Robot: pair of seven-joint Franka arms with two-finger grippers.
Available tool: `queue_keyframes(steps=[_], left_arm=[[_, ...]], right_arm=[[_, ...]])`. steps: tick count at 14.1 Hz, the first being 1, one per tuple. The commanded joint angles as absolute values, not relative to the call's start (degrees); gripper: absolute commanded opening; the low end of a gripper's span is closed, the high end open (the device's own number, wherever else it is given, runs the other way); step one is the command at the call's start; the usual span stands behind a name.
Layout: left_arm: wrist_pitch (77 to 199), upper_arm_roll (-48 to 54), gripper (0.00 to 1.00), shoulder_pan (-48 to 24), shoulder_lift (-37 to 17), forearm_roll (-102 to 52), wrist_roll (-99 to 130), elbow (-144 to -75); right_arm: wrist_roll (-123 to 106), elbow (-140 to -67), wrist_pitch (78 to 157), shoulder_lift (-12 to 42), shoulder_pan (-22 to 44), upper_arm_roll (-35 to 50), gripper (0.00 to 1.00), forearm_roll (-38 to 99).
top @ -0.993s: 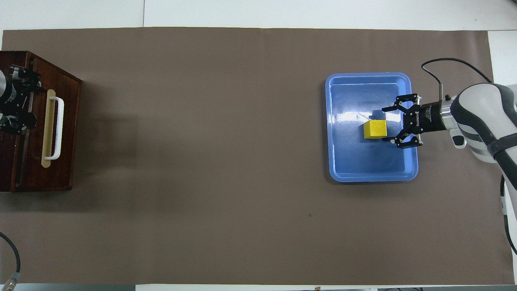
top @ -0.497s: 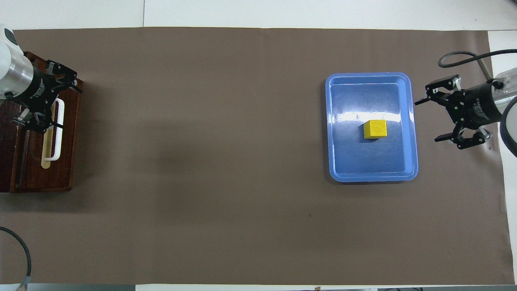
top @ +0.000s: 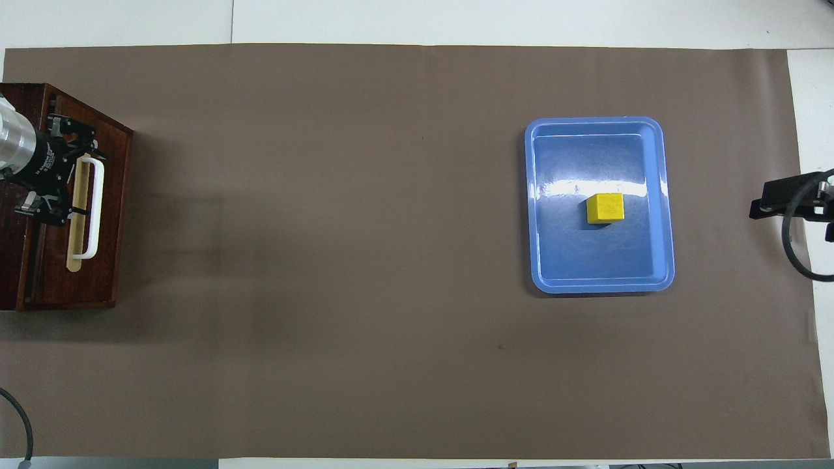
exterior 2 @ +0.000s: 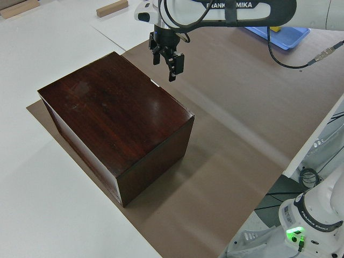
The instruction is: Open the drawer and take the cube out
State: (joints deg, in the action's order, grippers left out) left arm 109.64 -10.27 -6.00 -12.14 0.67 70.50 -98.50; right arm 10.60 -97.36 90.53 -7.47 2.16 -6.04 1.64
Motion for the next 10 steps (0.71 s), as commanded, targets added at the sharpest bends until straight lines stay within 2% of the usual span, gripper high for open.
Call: queue_keyframes(steps=[1,10], left_arm=[[114.8,-11.2,1.0,-6.1,-10.2,0.6,71.3,-102.7],[117.1,-15.1,1.0,-6.4,-10.5,9.1,70.6,-103.4]], right_arm=[[0.8,-99.3,91.8,-7.8,2.2,-5.8,1.0,-0.5],[-5.5,-99.2,87.5,-7.9,2.1,-4.2,1.0,-2.8]])
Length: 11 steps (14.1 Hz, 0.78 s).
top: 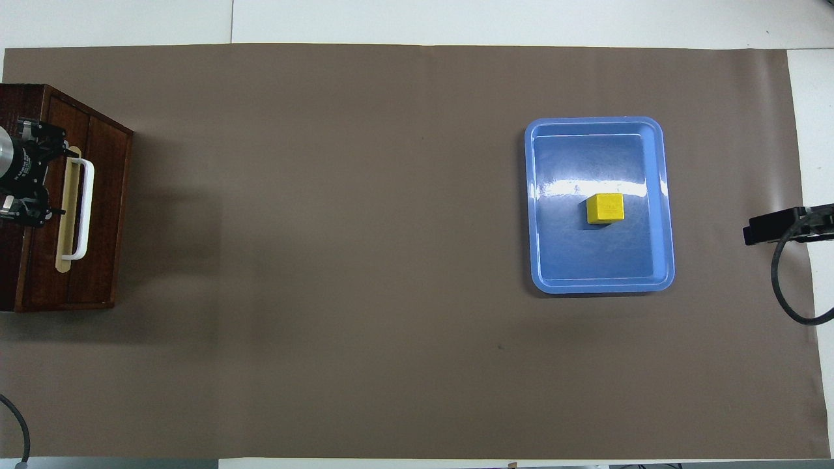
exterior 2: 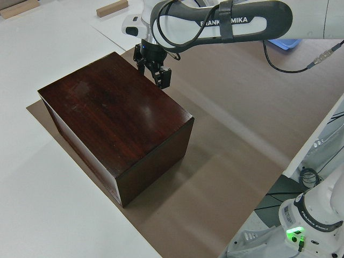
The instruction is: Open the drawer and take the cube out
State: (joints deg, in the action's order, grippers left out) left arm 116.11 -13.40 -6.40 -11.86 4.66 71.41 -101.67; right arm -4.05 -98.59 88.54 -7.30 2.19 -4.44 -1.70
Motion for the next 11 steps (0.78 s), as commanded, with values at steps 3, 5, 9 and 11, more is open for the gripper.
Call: queue_keyframes(steps=[3,5,9,11], left_arm=[[115.1,-14.0,1.0,-6.4,-10.5,9.2,69.4,-102.6],[112.4,-10.0,1.0,-5.7,-9.8,9.2,67.4,-101.6],[105.9,-3.5,1.0,-5.4,-4.8,8.7,57.2,-101.7],[101.7,-1.2,1.0,-4.4,-2.6,6.1,48.7,-101.1]], right_arm=[[-5.2,-99.3,87.0,-8.0,2.1,-4.1,1.0,-2.3],[-5.1,-99.2,87.0,-8.3,2.2,-4.0,1.0,-2.1],[-5.1,-99.2,86.3,-8.3,1.1,-4.0,1.0,-2.1],[-5.1,-99.3,86.3,-8.3,1.2,-4.0,1.0,-2.2]])
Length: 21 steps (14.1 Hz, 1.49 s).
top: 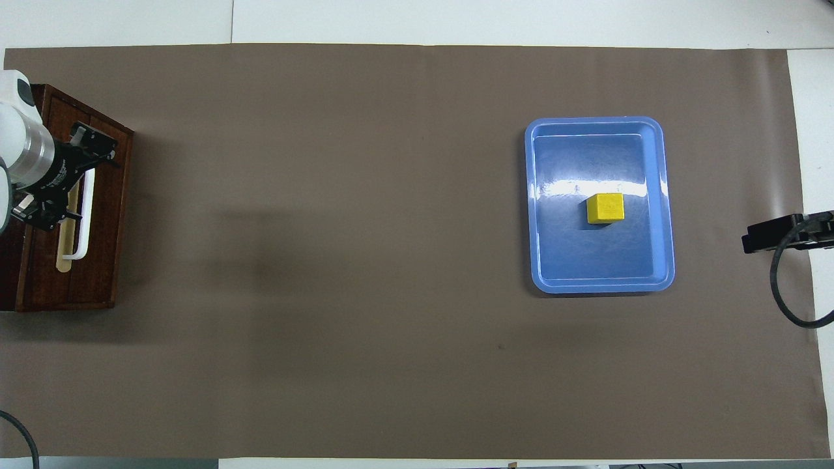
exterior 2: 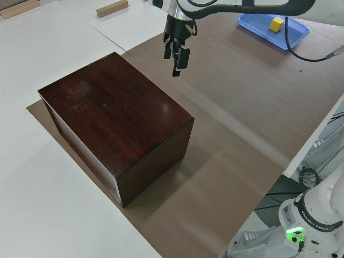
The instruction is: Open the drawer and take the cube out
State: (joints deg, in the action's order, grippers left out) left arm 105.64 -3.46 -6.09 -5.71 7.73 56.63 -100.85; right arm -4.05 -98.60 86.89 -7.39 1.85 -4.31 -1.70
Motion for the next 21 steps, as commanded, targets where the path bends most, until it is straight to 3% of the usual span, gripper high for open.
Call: queue_keyframes(steps=[1,7,21], left_arm=[[99.8,-1.1,1.0,-4.4,-1.9,4.2,44.0,-100.1],[86.6,2.7,1.0,-3.8,-0.8,1.2,18.2,-95.2],[84.0,6.1,1.0,-1.9,0.8,-0.2,7.0,-94.7]], right_arm=[[-5.1,-99.3,86.3,-8.3,1.3,-4.0,1.0,-2.1],[-5.1,-99.3,86.3,-8.3,1.3,-4.0,1.0,-2.1],[-5.1,-99.2,86.3,-8.3,1.3,-4.0,1.0,-2.1]])
